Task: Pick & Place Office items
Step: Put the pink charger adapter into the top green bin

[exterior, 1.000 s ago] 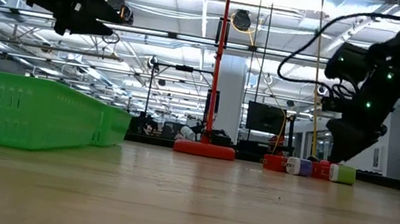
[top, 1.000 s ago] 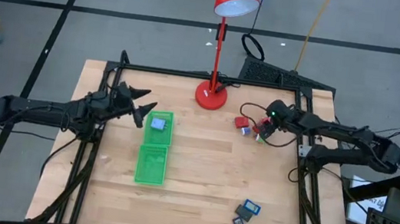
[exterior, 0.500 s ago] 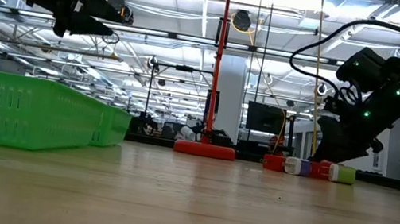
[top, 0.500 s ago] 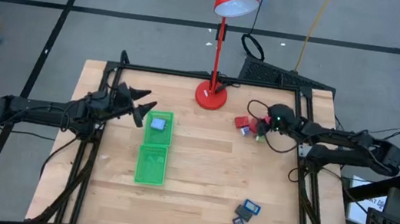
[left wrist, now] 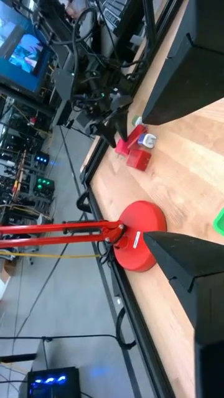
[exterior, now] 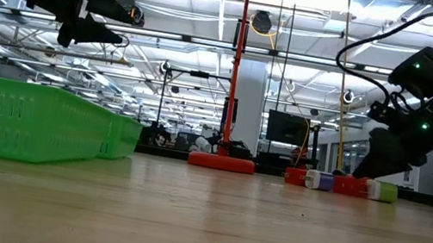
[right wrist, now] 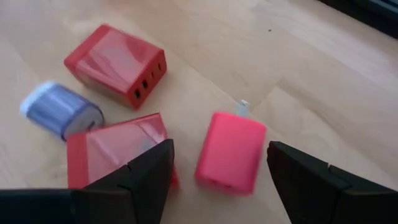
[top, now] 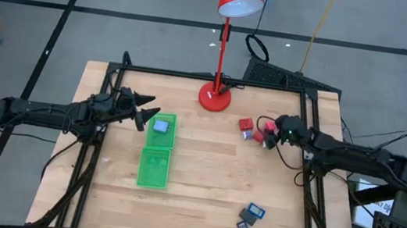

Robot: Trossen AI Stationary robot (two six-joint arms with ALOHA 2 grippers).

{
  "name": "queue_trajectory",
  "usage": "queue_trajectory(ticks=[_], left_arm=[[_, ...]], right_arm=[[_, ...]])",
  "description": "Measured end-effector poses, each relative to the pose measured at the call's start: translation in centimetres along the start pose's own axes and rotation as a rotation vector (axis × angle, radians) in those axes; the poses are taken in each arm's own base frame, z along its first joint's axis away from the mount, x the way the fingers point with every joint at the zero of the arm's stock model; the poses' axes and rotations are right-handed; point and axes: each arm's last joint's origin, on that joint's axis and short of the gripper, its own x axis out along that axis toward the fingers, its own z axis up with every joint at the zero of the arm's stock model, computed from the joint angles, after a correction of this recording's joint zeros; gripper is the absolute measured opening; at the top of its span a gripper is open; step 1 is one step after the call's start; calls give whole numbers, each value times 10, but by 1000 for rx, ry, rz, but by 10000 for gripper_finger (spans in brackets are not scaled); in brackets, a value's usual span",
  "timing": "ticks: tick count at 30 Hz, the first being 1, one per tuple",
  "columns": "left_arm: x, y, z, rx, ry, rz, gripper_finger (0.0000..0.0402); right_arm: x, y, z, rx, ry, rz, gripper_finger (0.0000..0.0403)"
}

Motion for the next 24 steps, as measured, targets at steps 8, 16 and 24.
queue_trajectory(ticks=[8,16,24], left_arm=[[0,1,-2,6,18,10,300],[0,1,-2,15,18,11,303],[0,1,-2,35,17,11,290]], right_arm=[[-5,-7,-3,-6,-1,-178,251],[-4,-7,-2,-26,-7,-162,251],[-2,-7,-6,-43,-29,-157,236]])
